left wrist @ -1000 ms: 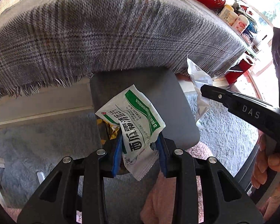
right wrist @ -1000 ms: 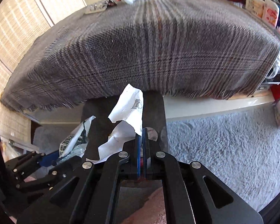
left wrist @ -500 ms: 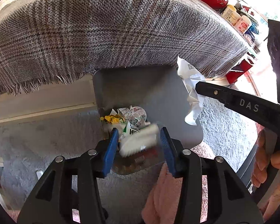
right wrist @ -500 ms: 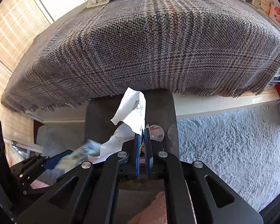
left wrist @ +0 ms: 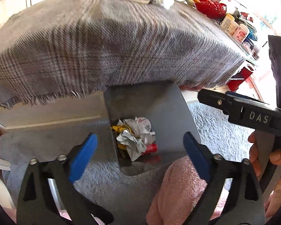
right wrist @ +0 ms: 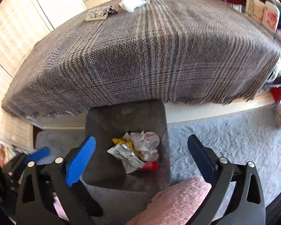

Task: Collect trash
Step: 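Move both open tools back to the blister pack and plastic bag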

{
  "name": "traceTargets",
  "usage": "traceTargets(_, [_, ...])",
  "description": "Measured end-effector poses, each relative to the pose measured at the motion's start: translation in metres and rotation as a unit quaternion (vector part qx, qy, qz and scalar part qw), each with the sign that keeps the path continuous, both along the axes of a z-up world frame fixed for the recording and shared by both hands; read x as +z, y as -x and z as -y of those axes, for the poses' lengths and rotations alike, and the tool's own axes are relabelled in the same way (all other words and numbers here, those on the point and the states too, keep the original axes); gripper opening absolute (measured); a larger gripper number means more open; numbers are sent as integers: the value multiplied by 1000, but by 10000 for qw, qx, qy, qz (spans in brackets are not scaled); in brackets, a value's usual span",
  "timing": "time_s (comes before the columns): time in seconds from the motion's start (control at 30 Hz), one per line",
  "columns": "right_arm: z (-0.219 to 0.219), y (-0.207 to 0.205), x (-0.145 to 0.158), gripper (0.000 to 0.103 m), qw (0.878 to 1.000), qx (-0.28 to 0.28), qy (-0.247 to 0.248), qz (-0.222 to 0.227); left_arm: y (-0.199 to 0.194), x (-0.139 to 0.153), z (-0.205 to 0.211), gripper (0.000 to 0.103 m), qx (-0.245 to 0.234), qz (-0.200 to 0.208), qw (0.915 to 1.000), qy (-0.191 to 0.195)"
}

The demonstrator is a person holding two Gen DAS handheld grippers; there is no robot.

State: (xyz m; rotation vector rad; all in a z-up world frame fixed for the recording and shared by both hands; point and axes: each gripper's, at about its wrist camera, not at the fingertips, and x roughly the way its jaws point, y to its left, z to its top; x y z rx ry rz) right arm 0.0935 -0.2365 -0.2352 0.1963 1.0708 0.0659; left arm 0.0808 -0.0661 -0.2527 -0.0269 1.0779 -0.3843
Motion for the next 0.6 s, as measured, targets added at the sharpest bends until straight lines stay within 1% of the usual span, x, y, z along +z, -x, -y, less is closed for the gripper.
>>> traceTargets(0.1, [4, 1, 13, 99, 9998, 34, 136, 150, -2, 10, -2, 95, 7, 92, 9999, -68])
traceTargets(0.27, [17, -2, 40, 99, 9990, -58, 102, 438, -11, 32, -10, 95, 96, 253, 9996, -31])
traceTargets(0.37, [26, -10, 56, 100, 9980, -142, 100, 612, -18, 47, -16, 95, 184, 431, 9989, -16])
traceTargets(0.5, [37, -26, 70, 100, 9965, -271, 47, 792, -37, 64, -24, 95, 420, 629, 9971, 8])
traceTargets(0.6, [41, -40, 75, 100, 9955, -294, 3, 902, -54, 70, -32, 95, 671, 615, 9958, 79])
